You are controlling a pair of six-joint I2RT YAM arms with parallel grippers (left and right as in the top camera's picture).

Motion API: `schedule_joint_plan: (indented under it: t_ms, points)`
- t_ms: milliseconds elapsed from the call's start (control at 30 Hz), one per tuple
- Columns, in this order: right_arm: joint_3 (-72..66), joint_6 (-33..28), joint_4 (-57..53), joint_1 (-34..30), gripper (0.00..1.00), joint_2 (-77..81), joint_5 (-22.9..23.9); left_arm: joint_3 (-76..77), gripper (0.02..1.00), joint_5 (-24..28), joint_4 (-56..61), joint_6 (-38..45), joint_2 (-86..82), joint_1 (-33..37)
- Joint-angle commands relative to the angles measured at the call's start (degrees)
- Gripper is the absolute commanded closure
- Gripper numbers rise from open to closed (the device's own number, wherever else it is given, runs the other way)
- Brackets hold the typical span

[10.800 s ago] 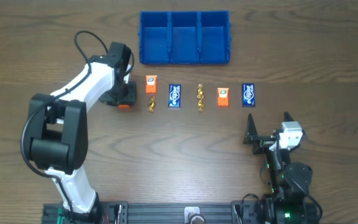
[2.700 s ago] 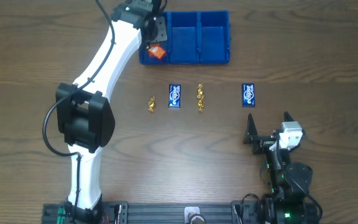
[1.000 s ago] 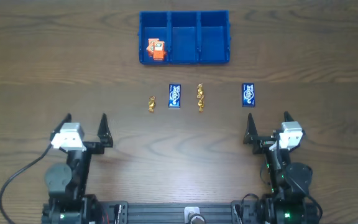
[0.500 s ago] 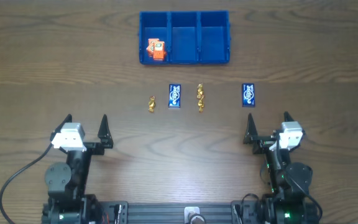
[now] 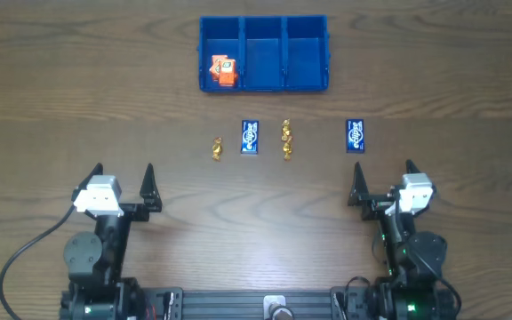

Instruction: Sort Candies Into Trays

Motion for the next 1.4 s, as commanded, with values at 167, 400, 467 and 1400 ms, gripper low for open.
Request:
schedule_joint_plan:
  t_ms: [167,400,467,1400]
  points:
    - [34.53,-0.74,-19.67,-0.50,0.001,30.23,-0.33,-1.01,0.020,1.64,-2.12,0.35,-0.55,0.28]
    - [67.19,-0.92,-49.53,-0.48,0.001,68.41,-0.20,-1.01,0.020,1.64,-2.12,0.35,-0.52,0.28]
    - [71.14,-0.92,-53.55,-0.44,0.001,77.48,-0.20,-1.01,0.020,1.64,-2.12,0.35,-0.55,0.28]
    - [71.89,-0.35,-43.08,2.84,0.106,110.40,3.32,-1.01,0.020,1.64,-2.12,0.35,-0.52,0.28]
